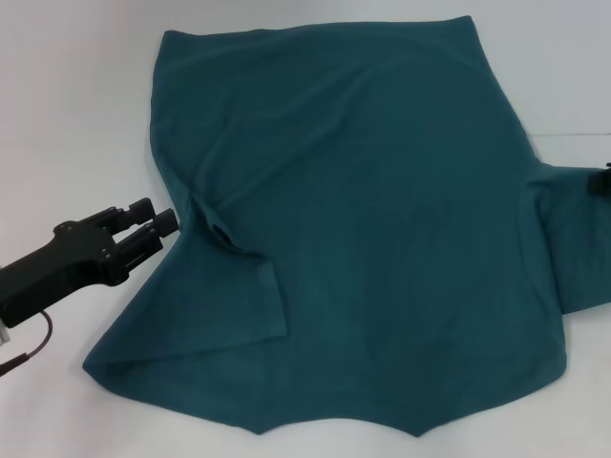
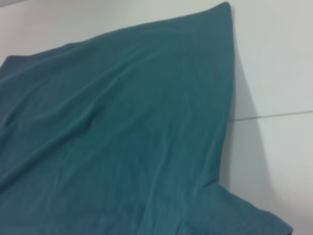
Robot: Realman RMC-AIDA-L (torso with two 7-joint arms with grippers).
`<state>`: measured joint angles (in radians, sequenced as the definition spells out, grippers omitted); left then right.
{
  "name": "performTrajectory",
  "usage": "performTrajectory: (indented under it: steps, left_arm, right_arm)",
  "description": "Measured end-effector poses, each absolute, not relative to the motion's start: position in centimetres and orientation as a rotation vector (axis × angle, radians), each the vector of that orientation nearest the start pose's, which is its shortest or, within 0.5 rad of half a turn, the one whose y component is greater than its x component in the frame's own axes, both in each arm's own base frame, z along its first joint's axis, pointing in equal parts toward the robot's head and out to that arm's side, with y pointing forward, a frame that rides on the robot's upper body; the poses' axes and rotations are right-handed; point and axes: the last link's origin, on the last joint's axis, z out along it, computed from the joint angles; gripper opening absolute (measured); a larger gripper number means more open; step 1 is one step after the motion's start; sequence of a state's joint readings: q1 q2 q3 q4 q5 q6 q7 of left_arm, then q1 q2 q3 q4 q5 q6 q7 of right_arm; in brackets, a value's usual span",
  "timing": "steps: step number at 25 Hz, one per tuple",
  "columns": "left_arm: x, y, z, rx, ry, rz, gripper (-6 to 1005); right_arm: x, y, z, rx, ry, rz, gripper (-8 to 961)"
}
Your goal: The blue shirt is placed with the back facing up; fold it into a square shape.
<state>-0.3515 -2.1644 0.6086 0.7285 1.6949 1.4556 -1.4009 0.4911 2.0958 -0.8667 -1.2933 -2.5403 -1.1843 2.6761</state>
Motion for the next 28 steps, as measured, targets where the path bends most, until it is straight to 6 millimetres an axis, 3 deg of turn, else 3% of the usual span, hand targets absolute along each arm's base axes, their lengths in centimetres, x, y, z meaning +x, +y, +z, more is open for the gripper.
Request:
performTrajectory:
  steps: [13,21,28]
  left_arm:
    - [-29.3,30.8,2.8,-2.201,-0.822,-1.035,440]
    - [-29.3,30.8,2.9,-2.200,-0.820,-1.033,441]
    - [-29.2,30.9,2.9,-2.203,-0.809,-1.033,441]
  right_arm:
    - [26.6,38.9,11.5,-1.830,1.346,0.254,66]
    - [26.4,37.8,12.6,-1.804,1.344,0.289,72]
    - [25.6,37.5,11.9,-1.863,1.376,0.301,78]
